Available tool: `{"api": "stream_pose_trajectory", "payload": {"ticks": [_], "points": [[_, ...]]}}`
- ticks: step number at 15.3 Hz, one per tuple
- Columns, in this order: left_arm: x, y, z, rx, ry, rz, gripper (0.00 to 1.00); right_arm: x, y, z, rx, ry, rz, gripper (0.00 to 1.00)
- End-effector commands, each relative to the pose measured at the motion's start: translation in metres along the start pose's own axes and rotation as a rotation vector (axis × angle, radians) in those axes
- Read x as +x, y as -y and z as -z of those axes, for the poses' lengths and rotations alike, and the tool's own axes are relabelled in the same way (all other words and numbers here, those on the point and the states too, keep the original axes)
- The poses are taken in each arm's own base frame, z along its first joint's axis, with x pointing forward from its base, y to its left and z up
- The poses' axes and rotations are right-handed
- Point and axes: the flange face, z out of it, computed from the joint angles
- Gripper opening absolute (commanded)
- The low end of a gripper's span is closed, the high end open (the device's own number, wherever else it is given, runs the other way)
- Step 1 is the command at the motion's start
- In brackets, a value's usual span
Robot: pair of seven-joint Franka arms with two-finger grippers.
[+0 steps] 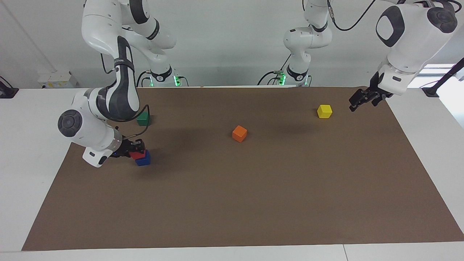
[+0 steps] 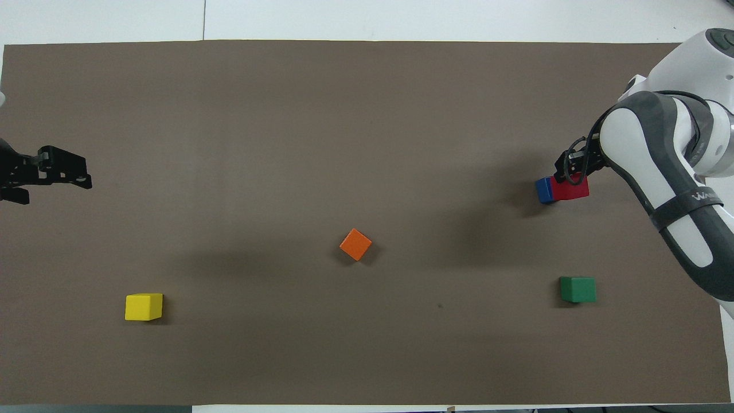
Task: Transfer red block to right arm and stack on blue block
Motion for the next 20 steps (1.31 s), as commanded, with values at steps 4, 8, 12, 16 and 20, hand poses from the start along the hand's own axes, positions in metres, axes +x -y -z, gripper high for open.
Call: {"api": "stream_pose_trajectory", "payload": {"ticks": [4,8,12,16,20], "points": [[-0.007,-0.002,0.005,-0.01,0.001,0.008,1.0,0.01,-0.004,-0.004,0.005,-0.013,0.012,0.0],[-0.007,0.003,0.005,-0.01,0.002,0.018,1.0,0.012,-0.003,-0.003,0.001,-0.025,0.013,0.0],[-0.007,0.001,0.005,-0.01,0.002,0.015,1.0,0.013,-0.003,-0.006,-0.003,-0.031,0.013,0.0],[-0.007,0.001,0.004,-0.01,0.005,0.012,1.0,0.014,0.003,-0.009,-0.002,-0.027,0.006,0.0],[-0.008,-0.002,0.005,-0.009,0.004,0.008,1.0,0.016,0.014,-0.011,-0.009,-0.024,-0.01,0.0]]}}
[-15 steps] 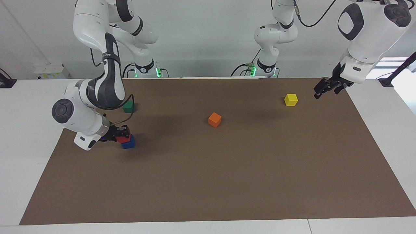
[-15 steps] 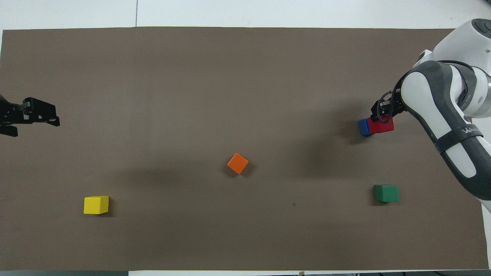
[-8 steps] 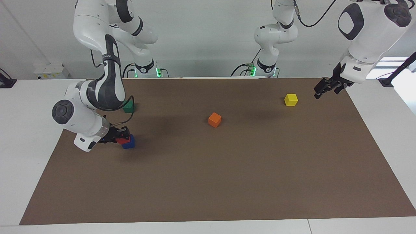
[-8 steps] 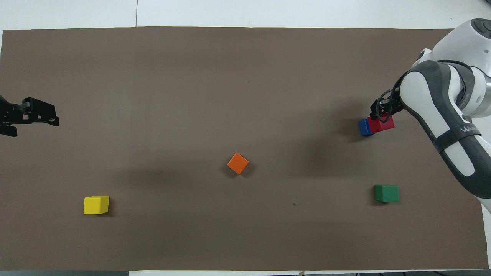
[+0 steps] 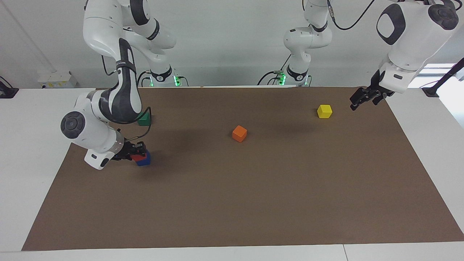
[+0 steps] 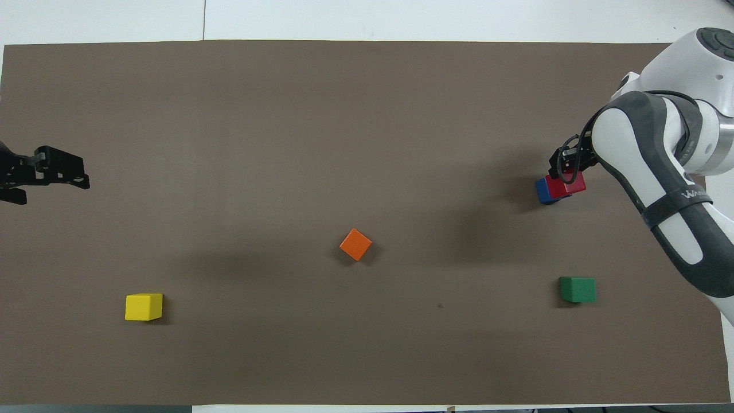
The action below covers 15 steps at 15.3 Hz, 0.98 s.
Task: Transfer red block to right arm and stack on blue block
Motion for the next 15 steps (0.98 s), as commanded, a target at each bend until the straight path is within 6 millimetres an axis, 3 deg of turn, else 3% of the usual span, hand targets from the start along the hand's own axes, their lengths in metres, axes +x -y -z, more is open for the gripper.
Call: {"api": "stream_pose_trajectory", "payload": {"ticks": [1,15], "points": [[-0.006,0.001,0.003,-0.009,0.007,0.013,1.0,0.007,0.004,-0.008,0.0,-0.004,-0.021,0.0],[-0.006,0.002,0.003,-0.01,0.006,0.016,1.0,0.003,-0.009,-0.01,0.003,0.001,-0.028,0.0]]}}
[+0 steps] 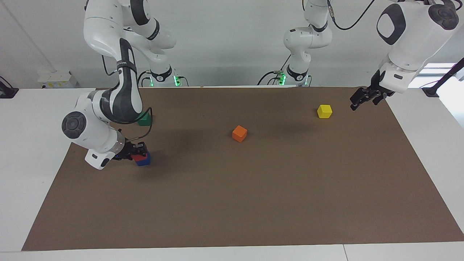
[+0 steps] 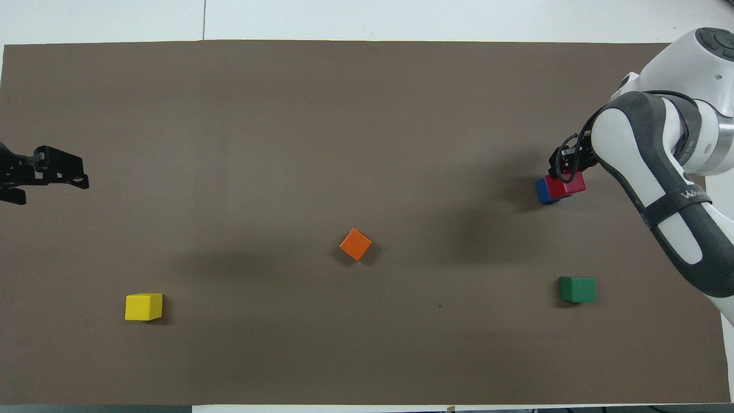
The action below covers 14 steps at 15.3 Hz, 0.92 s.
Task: Transfer red block to right arm and stack on blue block
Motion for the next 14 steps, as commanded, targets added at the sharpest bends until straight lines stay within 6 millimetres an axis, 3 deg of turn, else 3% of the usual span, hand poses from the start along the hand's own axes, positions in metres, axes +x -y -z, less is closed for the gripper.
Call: {"api": "stream_pose_trajectory", "payload": {"ticks": [1,8,10,14], "points": [[-0.0063,0.0005,0.0025,-0.009,0.007,0.013,1.0,0.0041,-0.0047,-0.0107,0.003,0.002,-0.004,0.0],[-0.0063,0.0005,0.0025,-0.009,0.007,0.013,1.0,0.0035,-0.0064,-0.0112,0.007,0.002,-0.011,0.01],[-0.0063,0.0005,0.0025,-0.009,0.007,0.013,1.0,0.0037,-0.0056,-0.0113,0.005,0.003,-0.009,0.22],[-0.0063,0.0005,0.0025,-0.009,0.007,0.013,1.0,0.0037,-0.0054,-0.0113,0.007,0.002,-0.012,0.5]]}}
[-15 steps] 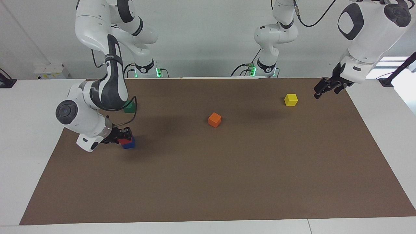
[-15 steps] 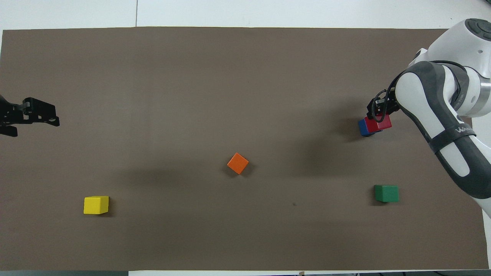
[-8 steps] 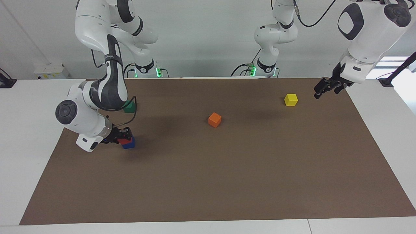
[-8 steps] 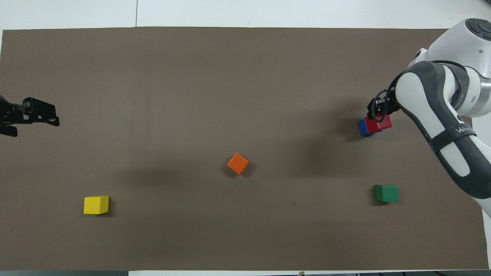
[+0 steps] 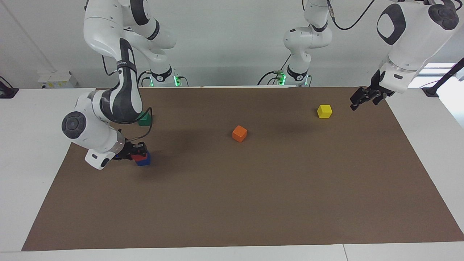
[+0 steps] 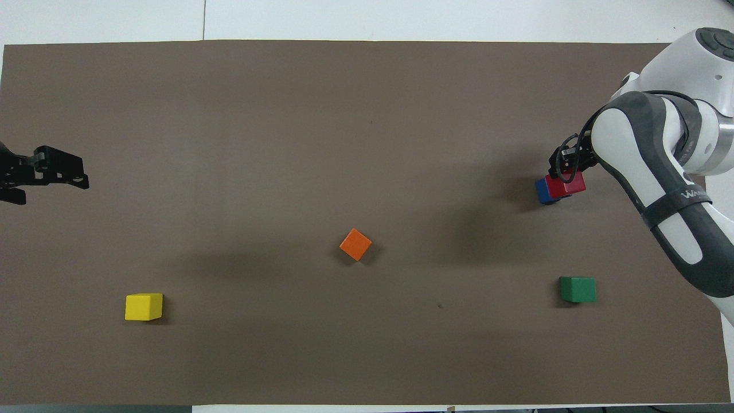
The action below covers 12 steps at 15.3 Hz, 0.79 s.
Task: Transfer red block to right arm and stack on blue block
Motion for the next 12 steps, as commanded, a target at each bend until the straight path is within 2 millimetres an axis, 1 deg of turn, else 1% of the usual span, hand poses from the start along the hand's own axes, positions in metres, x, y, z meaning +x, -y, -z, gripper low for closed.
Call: {"api": "stream_pose_trajectory", "payload": {"ticks": [1,2,3,4,9,12], "points": [[-0.0063,0.0005,0.0025,-0.009,0.007,0.012,1.0,0.0038,-0.0053,-0.0113,0.007,0.002,-0.012,0.6],[-0.0063,0.0005,0.0025,-0.009,0.007,0.012,1.0,0.0034,-0.0062,-0.012,0.007,0.004,-0.014,0.74],[-0.0063,0.0005,0.0025,-0.009,0.007,0.013,1.0,0.0034,-0.0062,-0.012,0.007,0.004,-0.014,0.91],[-0.0063,0.0003,0.0025,-0.011,0.007,0.013,1.0,0.0032,-0.0071,-0.0119,0.007,0.004,-0.015,1.0],[-0.0063,0.0005,0.0025,-0.009,0.007,0.013,1.0,0.0028,-0.0071,-0.0134,0.008,0.007,-0.015,1.0],[-0.0063,0.0005,0.0025,-0.009,0.007,0.013,1.0,0.0025,-0.0065,-0.0107,0.013,0.005,-0.017,1.0]]}}
